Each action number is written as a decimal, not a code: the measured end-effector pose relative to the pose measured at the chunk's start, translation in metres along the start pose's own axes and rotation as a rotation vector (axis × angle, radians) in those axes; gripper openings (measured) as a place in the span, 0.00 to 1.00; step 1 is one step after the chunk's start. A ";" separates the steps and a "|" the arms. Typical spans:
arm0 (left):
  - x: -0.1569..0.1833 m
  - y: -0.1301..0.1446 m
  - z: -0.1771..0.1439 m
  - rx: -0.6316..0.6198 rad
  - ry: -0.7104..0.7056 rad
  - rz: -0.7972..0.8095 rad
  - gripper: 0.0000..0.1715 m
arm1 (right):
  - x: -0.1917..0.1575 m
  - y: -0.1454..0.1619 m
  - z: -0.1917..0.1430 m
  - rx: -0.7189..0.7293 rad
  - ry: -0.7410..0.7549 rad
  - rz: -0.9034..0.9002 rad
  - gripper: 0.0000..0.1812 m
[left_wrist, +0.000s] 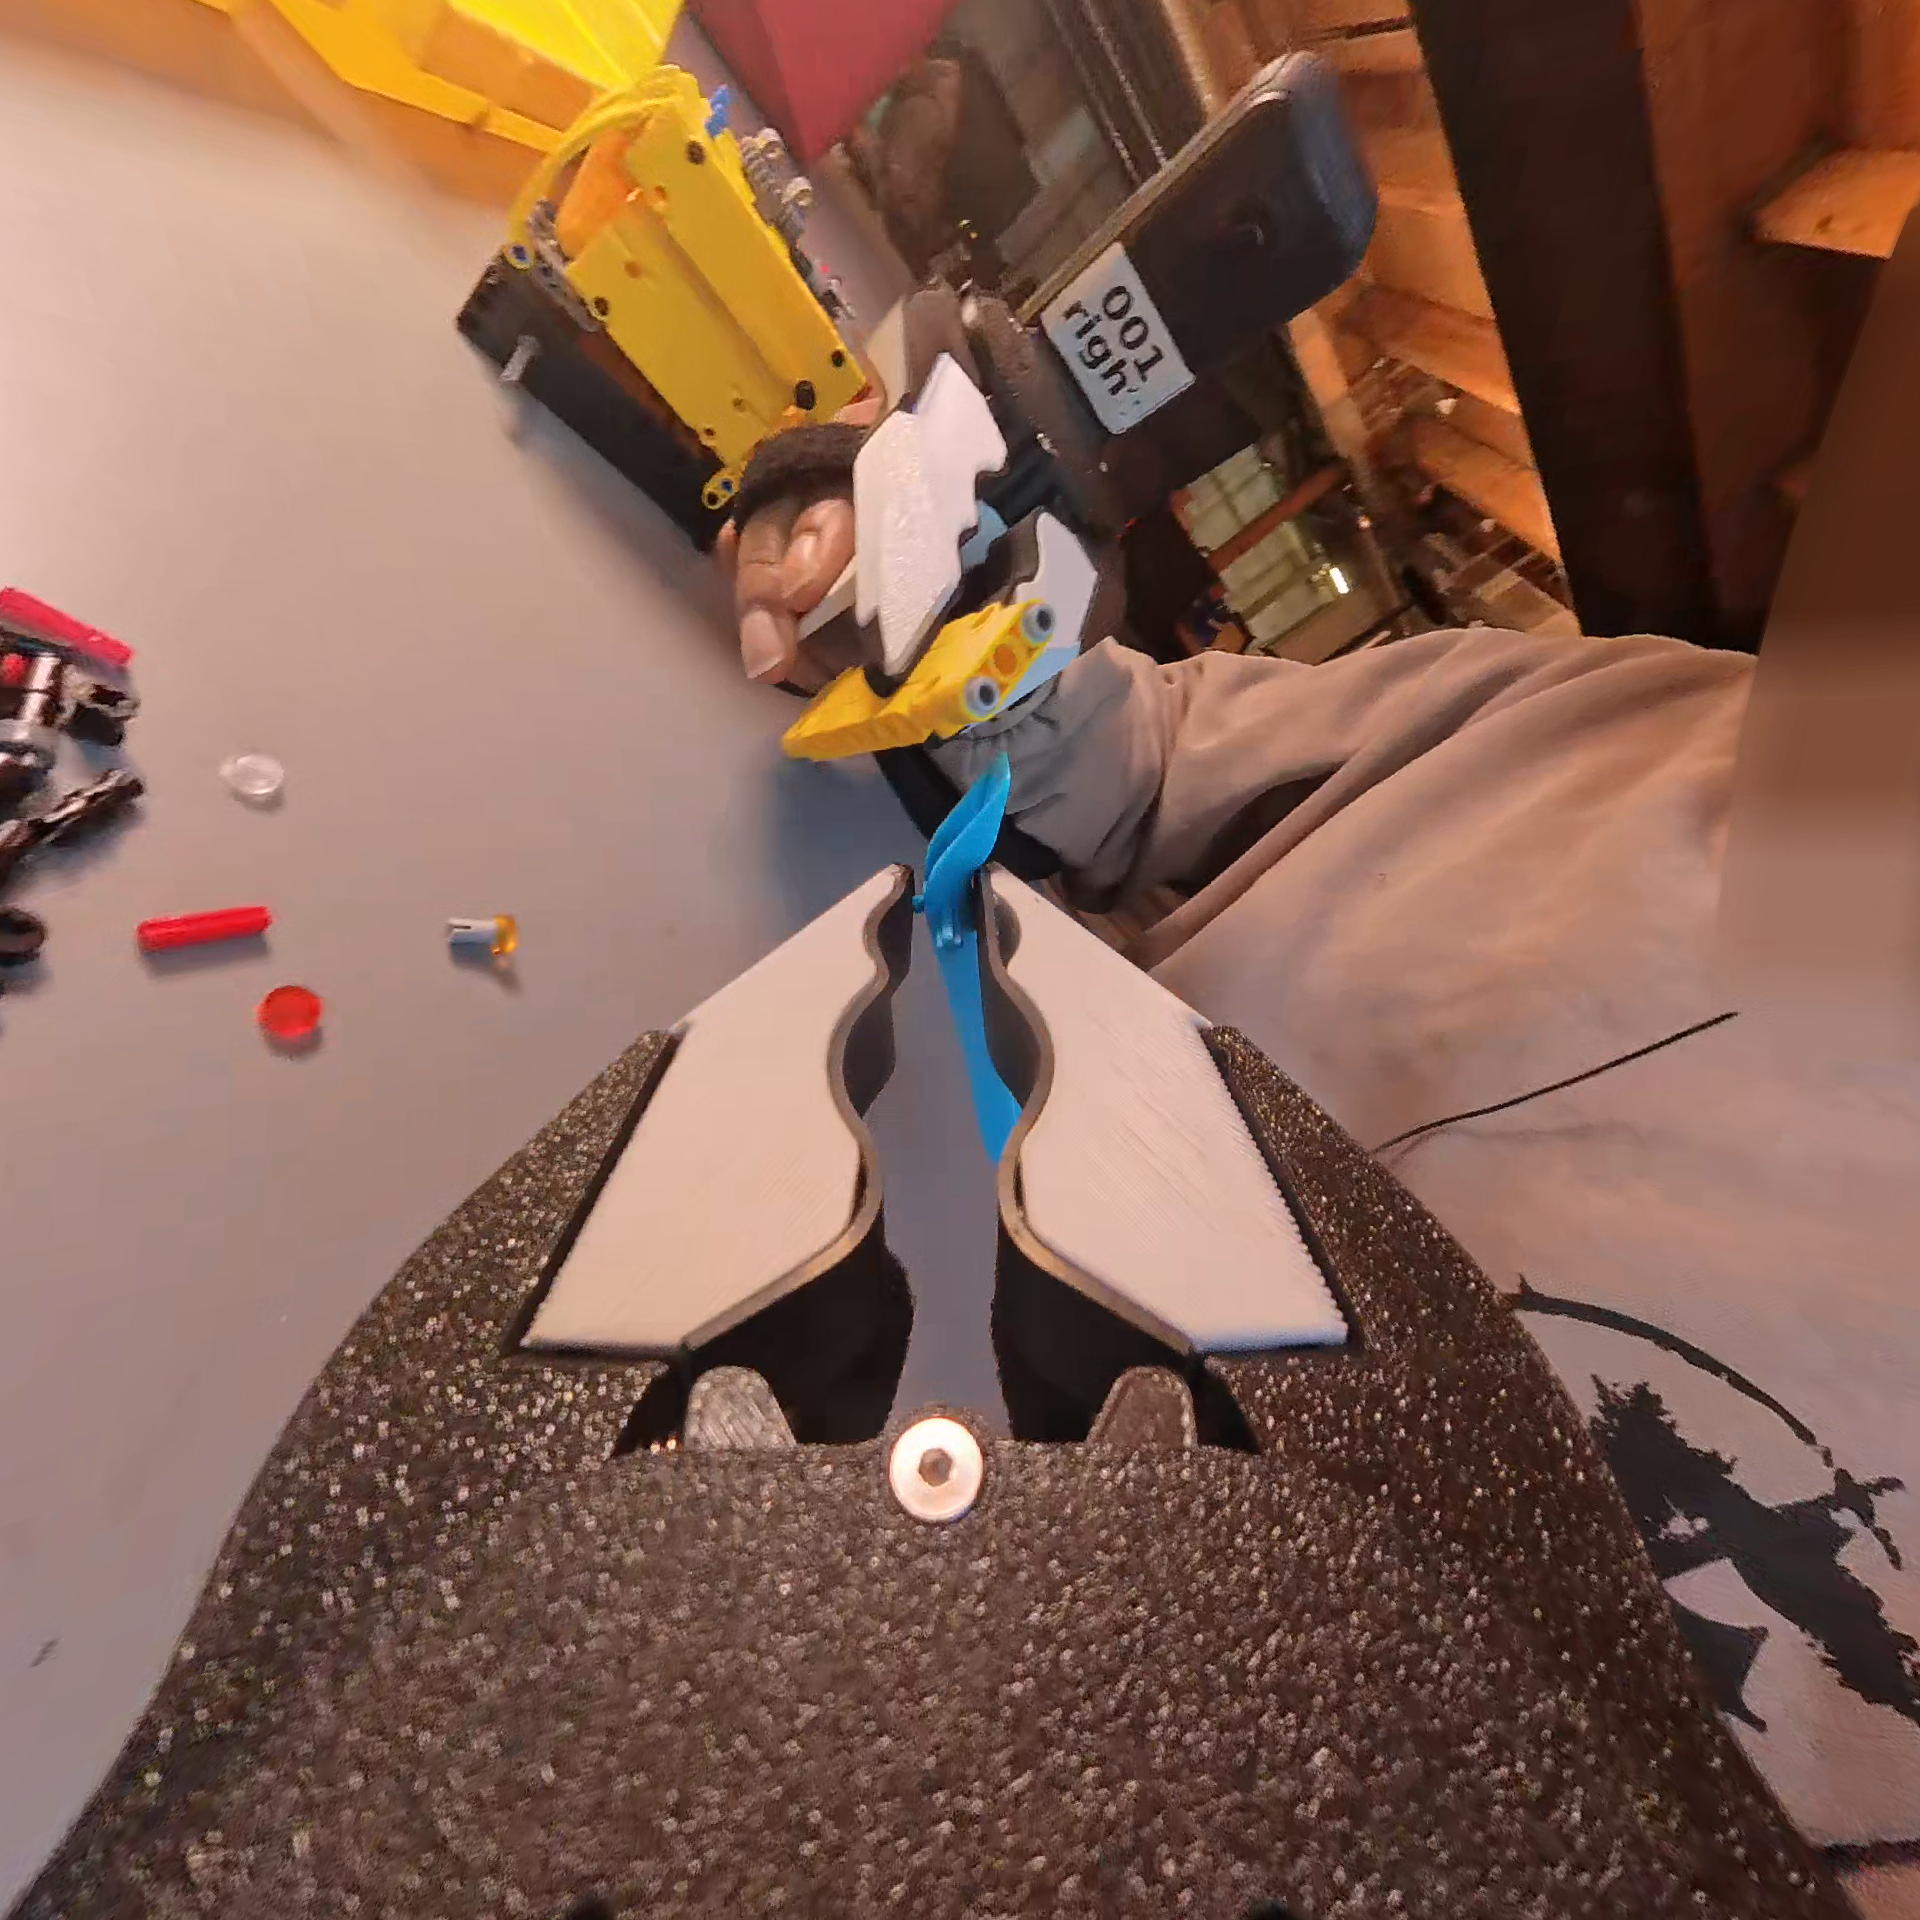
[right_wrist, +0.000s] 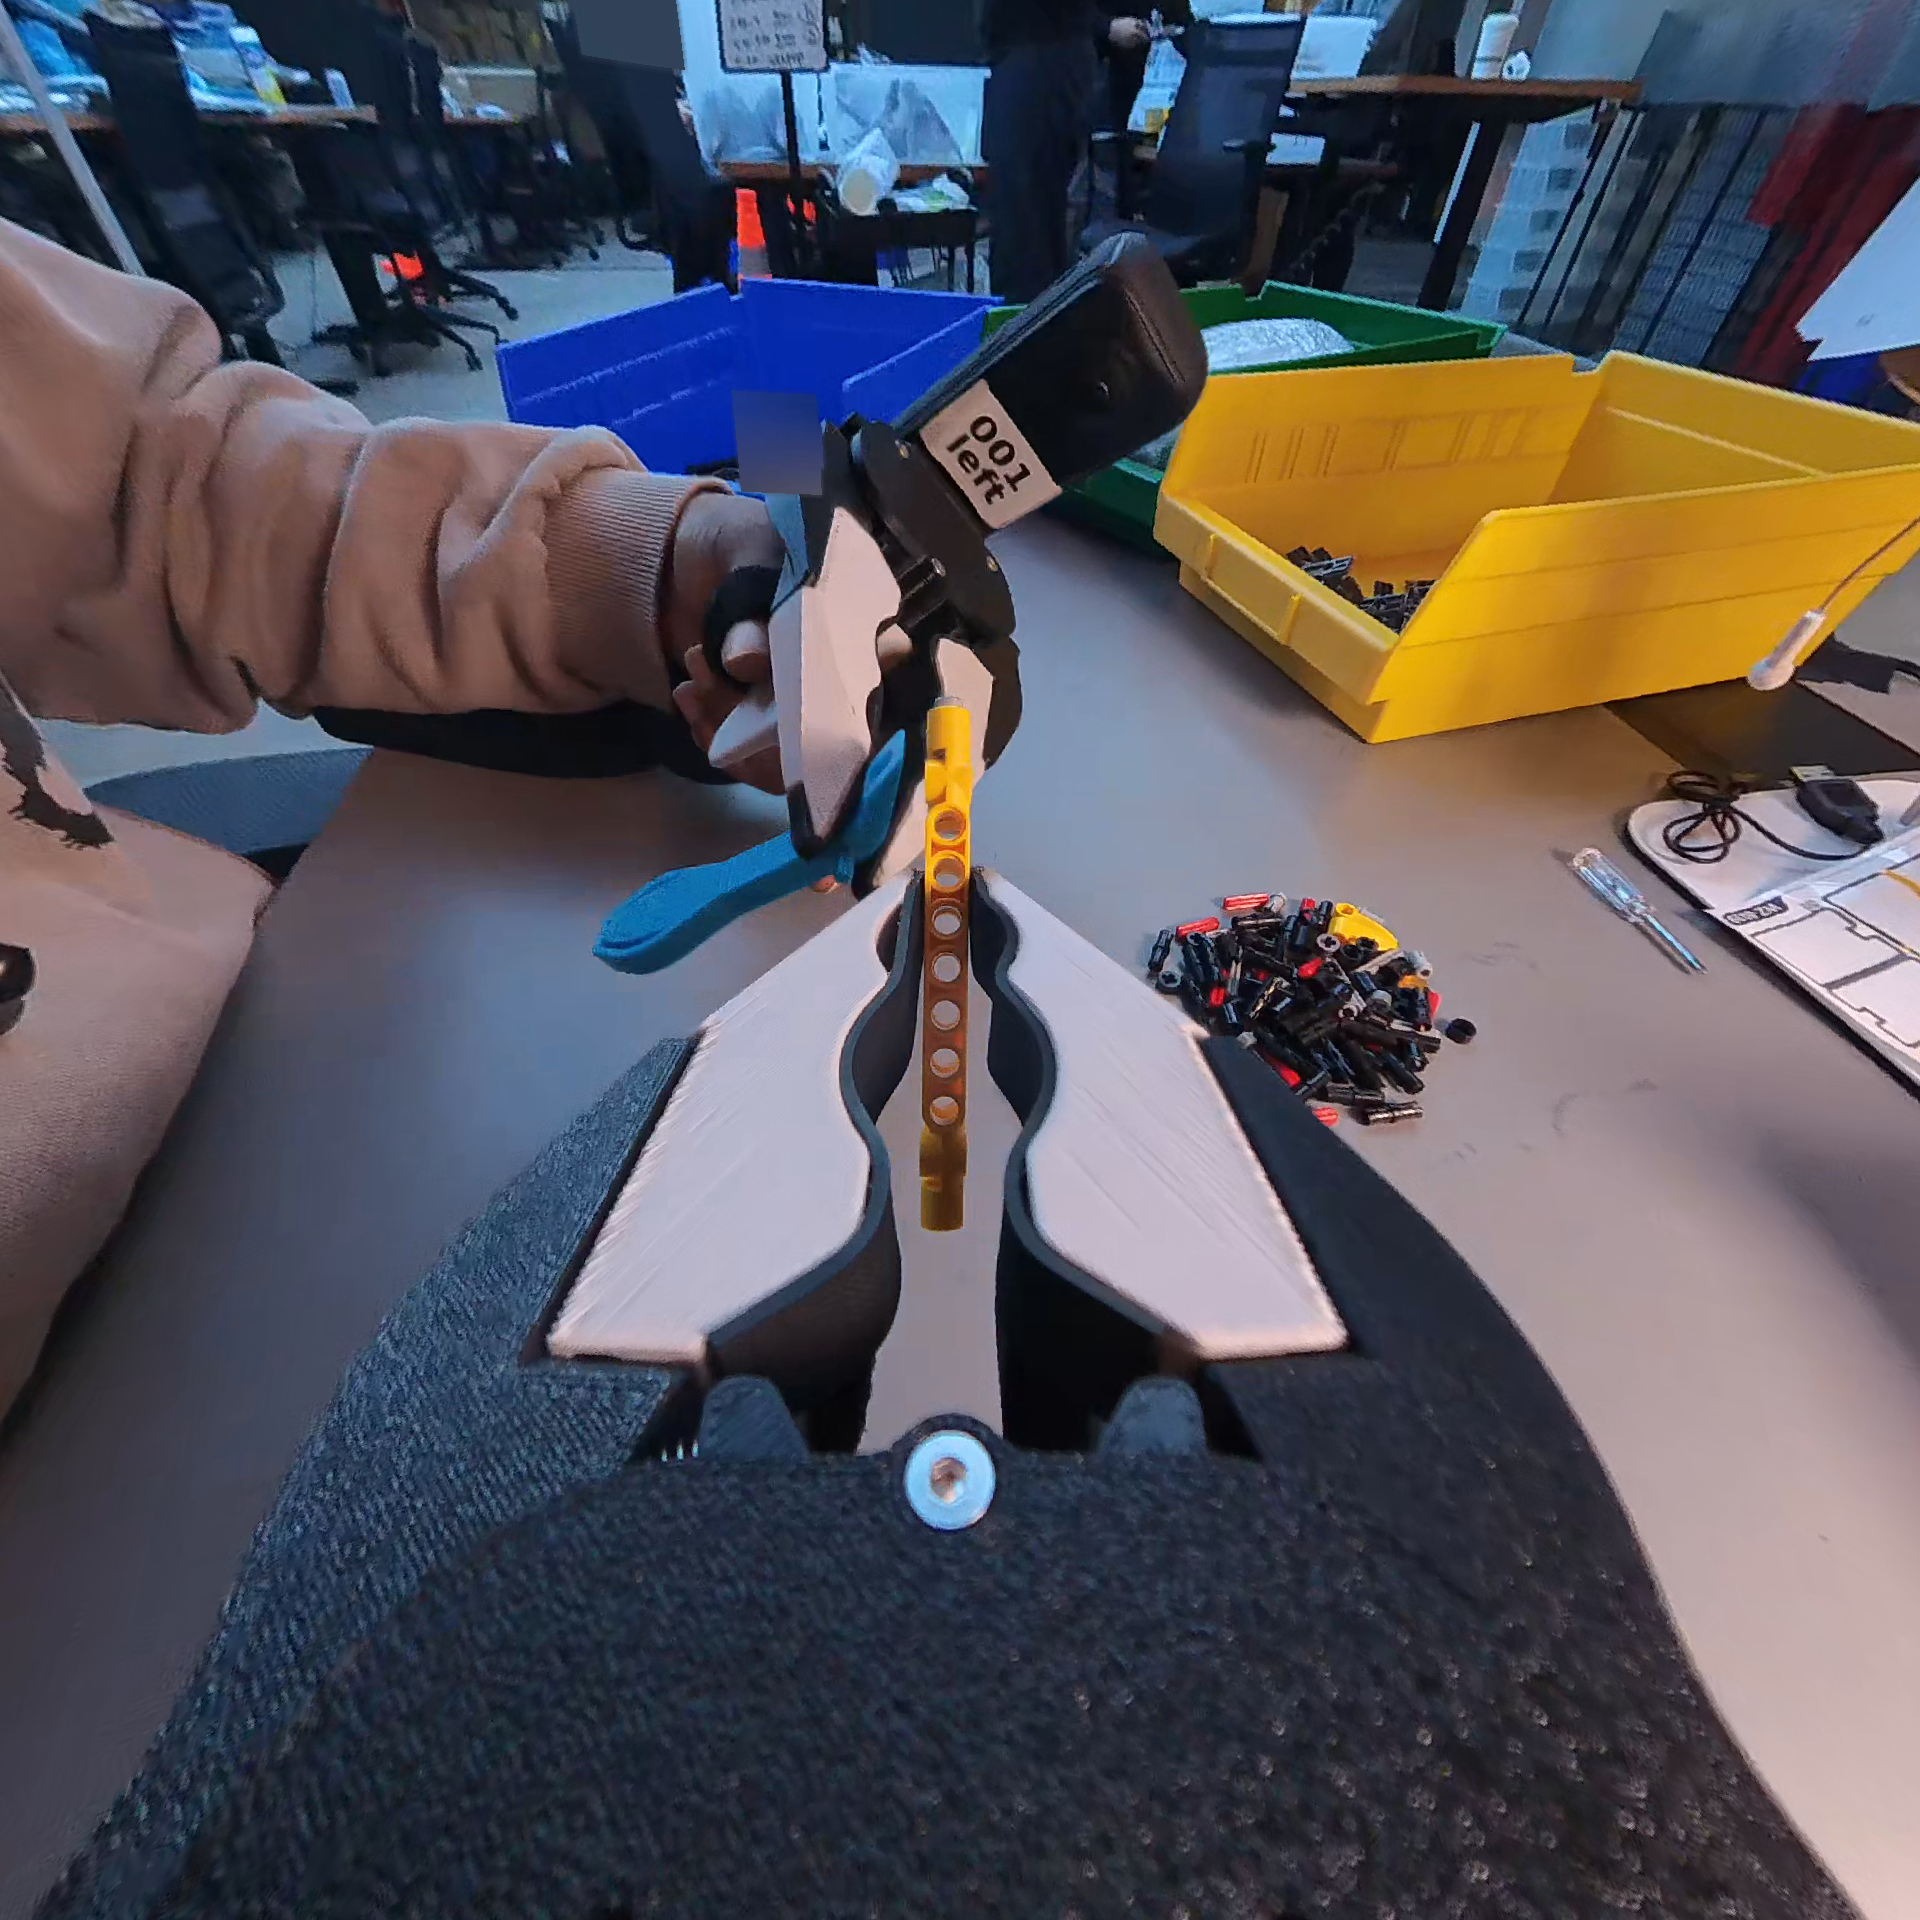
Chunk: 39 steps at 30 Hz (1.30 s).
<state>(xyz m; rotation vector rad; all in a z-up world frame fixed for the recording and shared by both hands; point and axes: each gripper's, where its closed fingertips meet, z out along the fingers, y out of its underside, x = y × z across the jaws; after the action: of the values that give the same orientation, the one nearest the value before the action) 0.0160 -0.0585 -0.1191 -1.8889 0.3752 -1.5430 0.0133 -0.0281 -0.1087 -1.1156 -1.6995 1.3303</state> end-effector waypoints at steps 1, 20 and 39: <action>0.002 -0.001 -0.001 0.005 0.019 -0.001 0.06 | 0.000 0.002 0.000 -0.007 -0.002 -0.004 0.04; 0.046 -0.007 -0.003 0.118 0.359 -0.158 0.06 | -0.028 -0.017 0.004 0.090 -0.045 -0.193 0.04; -0.014 0.007 -0.016 0.021 -0.154 0.102 0.06 | -0.004 0.014 0.010 -0.082 0.070 -0.232 0.04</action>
<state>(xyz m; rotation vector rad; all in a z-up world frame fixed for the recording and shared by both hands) -0.0012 -0.0602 -0.1330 -1.9270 0.3790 -1.3210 0.0091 -0.0339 -0.1243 -0.9646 -1.7850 1.0744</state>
